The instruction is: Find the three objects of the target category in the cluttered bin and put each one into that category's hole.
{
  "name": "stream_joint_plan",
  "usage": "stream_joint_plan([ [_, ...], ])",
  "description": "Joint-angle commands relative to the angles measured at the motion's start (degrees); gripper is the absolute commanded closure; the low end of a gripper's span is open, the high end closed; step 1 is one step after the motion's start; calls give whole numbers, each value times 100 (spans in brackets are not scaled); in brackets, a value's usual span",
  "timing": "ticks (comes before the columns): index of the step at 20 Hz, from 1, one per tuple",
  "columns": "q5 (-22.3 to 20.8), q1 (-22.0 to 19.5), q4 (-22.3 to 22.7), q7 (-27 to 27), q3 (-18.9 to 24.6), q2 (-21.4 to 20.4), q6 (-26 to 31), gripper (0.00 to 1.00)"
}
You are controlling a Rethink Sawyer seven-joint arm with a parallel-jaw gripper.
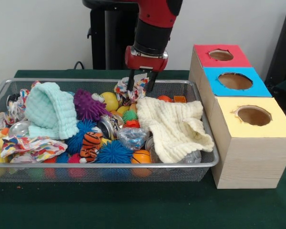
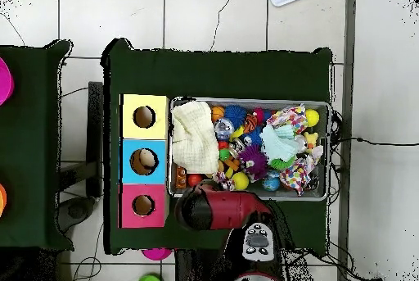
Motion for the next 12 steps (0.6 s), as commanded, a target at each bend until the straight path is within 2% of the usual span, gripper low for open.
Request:
stream_joint_plan([
  [1, -43, 226, -741, 714, -265, 527, 325, 0],
  [8, -137, 441, -905, 567, -603, 780, 519, 0],
  [12, -165, 543, -1007, 560, -794, 929, 389, 0],
])
